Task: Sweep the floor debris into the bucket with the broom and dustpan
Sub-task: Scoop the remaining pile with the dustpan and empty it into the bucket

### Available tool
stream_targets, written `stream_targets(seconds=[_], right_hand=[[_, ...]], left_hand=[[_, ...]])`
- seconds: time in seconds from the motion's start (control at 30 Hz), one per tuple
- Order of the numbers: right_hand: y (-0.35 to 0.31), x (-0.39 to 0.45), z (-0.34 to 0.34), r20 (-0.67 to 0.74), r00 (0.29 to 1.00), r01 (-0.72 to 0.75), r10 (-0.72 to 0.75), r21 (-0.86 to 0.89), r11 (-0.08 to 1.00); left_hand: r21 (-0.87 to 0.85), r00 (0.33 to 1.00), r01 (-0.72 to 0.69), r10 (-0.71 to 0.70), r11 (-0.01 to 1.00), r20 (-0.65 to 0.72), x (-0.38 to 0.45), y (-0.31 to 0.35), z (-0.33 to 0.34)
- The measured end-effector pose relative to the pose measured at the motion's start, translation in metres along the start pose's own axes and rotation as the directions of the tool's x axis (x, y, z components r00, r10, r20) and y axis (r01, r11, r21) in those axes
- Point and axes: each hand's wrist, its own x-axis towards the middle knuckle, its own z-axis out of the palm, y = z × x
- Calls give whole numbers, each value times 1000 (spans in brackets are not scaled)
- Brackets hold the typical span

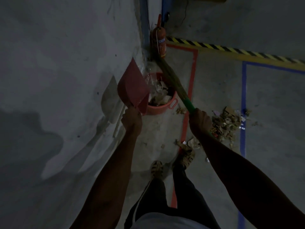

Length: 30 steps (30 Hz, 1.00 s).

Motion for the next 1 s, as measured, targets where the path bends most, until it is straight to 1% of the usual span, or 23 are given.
stream_targets(seconds=[0.1,0.17,0.27,0.37,0.47,0.57,0.7,0.8,0.83,0.9,1.0], right_hand=[[4,-23,-7,-9,998,-61,62,94,994],[15,-41,-8,9,993,-117,118,212,970],[37,-68,-13,91,983,-180,158,355,917],[67,-93,-14,176,967,-244,183,445,862],[100,-118,-12,240,948,-304,210,481,822],[129,-146,-14,267,939,-331,216,538,775],[171,-186,-7,320,915,-393,244,582,712],[201,-203,1,349,903,-420,251,592,687],[208,-207,5,357,900,-425,250,592,685],[223,-213,19,386,889,-442,246,581,684],[241,-212,54,446,859,-479,250,528,701]], left_hand=[[-48,1000,8,-9,999,-18,-16,-9,-7],[-63,1000,-2,2,998,-1,-35,-11,-9],[-127,998,-22,28,992,49,-64,-15,-9],[-203,994,-9,31,979,108,-98,-14,-11],[-260,988,-13,53,966,148,-128,-16,0],[-338,985,44,16,940,173,-157,-24,19],[-424,981,78,7,902,194,-200,-32,42],[-559,967,156,-11,814,253,-225,-33,70],[-556,967,161,-19,815,253,-229,-38,86],[-481,973,143,-32,865,230,-236,-46,112],[-463,971,137,-26,876,239,-248,-41,109]])
